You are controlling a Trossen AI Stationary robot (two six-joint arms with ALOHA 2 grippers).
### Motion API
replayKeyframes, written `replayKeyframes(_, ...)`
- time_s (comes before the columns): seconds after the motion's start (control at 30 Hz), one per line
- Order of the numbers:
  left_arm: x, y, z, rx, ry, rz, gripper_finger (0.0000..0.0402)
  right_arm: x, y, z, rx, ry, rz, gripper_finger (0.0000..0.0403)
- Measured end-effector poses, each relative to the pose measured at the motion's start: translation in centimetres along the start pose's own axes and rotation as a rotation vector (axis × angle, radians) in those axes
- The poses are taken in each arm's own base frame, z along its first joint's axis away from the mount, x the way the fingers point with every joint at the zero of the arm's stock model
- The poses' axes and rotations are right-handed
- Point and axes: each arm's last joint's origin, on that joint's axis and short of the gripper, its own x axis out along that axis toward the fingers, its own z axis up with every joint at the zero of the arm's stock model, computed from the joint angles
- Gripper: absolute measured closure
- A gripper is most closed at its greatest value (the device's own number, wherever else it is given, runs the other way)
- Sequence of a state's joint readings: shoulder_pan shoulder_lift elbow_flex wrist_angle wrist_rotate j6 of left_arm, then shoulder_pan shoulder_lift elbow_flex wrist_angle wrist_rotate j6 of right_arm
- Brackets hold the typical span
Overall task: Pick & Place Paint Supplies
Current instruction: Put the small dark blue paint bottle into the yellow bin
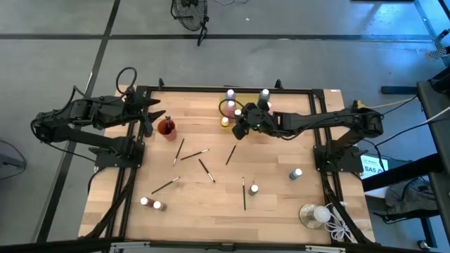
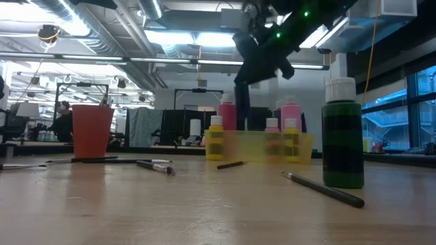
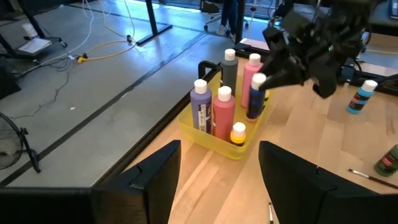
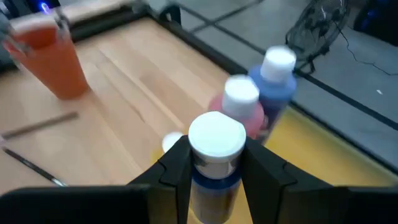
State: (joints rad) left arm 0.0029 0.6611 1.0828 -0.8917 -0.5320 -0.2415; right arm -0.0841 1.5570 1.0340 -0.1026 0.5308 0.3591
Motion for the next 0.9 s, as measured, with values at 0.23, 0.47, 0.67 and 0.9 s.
replayKeyframes(0.23, 0.0, 0.0, 0.0, -0.010, -0.002, 0.000, 0.0190, 2.0, 0.7, -1.4, -0.019, 0.030, -0.010, 0.0295)
replayKeyframes(0.47, 0.0, 0.0, 0.0, -0.026, -0.002, -0.001, 0.0190, 2.9, 1.0, -1.9, -0.009, 0.022, -0.022, 0.0295)
replayKeyframes(0.67, 0.0, 0.0, 0.0, -0.022, -0.001, -0.001, 0.0190, 3.3, 0.5, -2.4, 0.035, -0.001, -0.014, 0.0295)
replayKeyframes(0.9, 0.0, 0.0, 0.0, 0.010, -0.003, 0.005, 0.0190, 3.8, -0.4, -4.0, 0.094, -0.047, 0.019, 0.0295)
